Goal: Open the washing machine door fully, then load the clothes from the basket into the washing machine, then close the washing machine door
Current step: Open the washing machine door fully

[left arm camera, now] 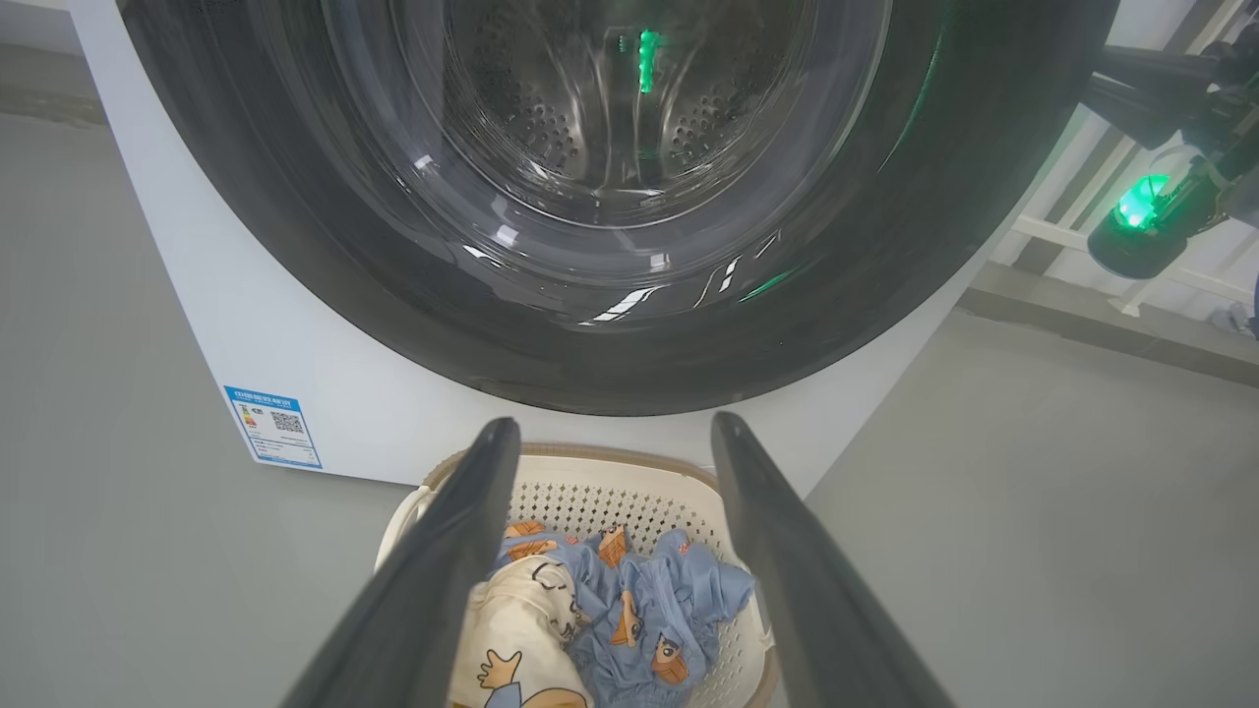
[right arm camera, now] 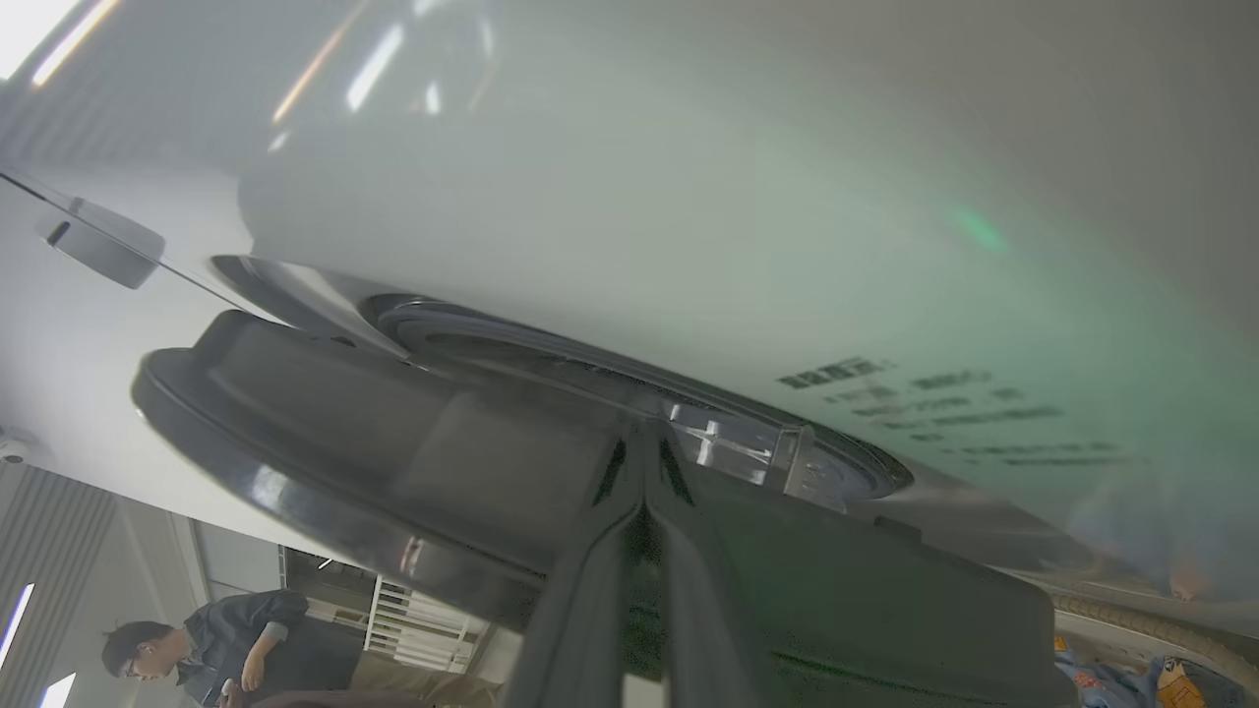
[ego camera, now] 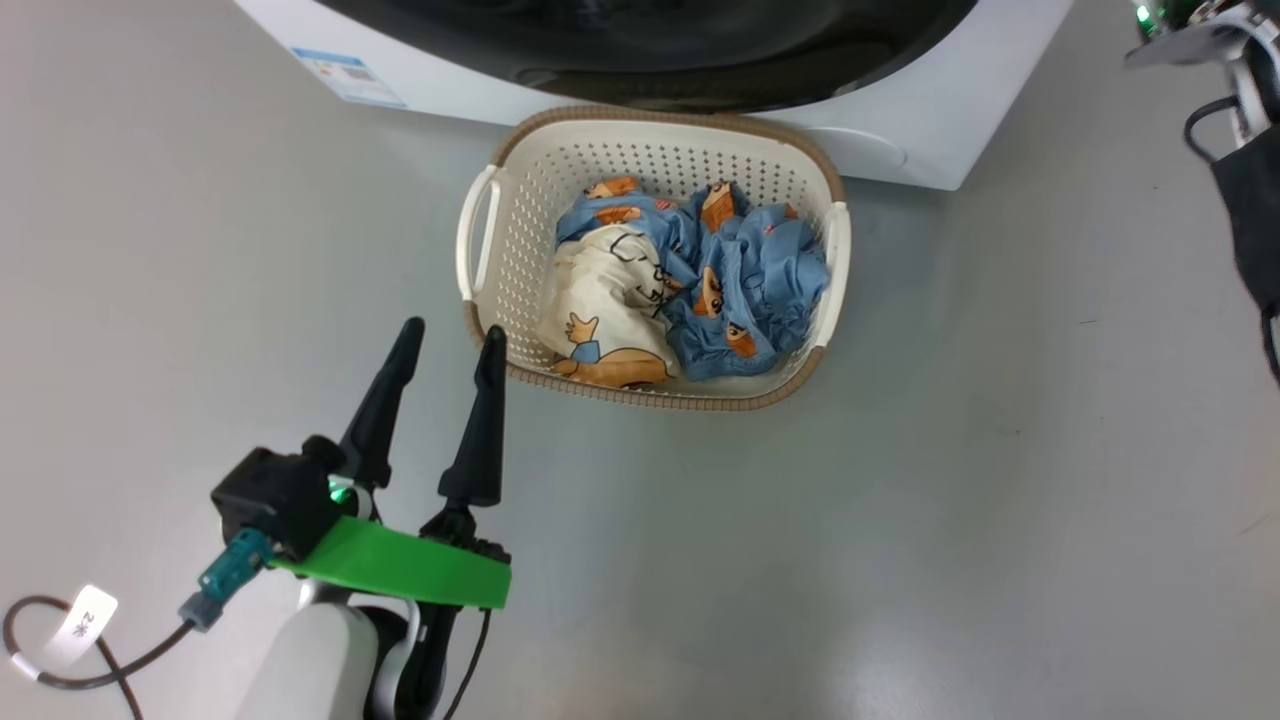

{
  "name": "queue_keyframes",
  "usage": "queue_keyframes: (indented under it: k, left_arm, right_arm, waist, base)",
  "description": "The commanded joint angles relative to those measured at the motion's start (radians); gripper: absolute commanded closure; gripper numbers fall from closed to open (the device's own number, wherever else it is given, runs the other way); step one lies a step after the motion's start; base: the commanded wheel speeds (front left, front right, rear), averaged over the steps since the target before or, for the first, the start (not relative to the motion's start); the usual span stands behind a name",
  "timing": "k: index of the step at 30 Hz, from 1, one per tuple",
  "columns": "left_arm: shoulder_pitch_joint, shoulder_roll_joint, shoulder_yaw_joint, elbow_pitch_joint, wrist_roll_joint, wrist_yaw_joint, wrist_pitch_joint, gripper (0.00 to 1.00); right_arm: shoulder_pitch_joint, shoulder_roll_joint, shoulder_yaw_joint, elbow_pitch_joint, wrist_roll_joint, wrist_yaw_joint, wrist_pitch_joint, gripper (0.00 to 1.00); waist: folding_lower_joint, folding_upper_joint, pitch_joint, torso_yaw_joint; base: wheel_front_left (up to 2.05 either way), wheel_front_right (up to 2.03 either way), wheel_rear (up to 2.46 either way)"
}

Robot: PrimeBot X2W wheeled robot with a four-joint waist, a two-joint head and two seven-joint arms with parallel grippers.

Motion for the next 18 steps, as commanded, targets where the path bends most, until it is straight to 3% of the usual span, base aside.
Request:
queue_keyframes:
  k: [1, 18]
  left_arm:
    - [-0.023, 0.018, 0.022, -0.03, -0.015, -0.002, -0.006, 0.0]
    - [-0.029, 0.018, 0.001, -0.027, -0.024, -0.002, -0.006, 0.0]
  right_arm:
    - [-0.029, 0.005, 0.009, -0.016, -0.003, 0.002, 0.007, 1.0]
    - [-0.011, 0.018, 0.071, -0.041, -0.013, 0.002, 0.05, 1.0]
  waist:
    - [0.0, 0.0, 0.011, 0.013]
    - [0.0, 0.0, -0.003, 0.02]
  base:
    - [0.0, 0.0, 0.0]
    - [0.0, 0.0, 0.0]
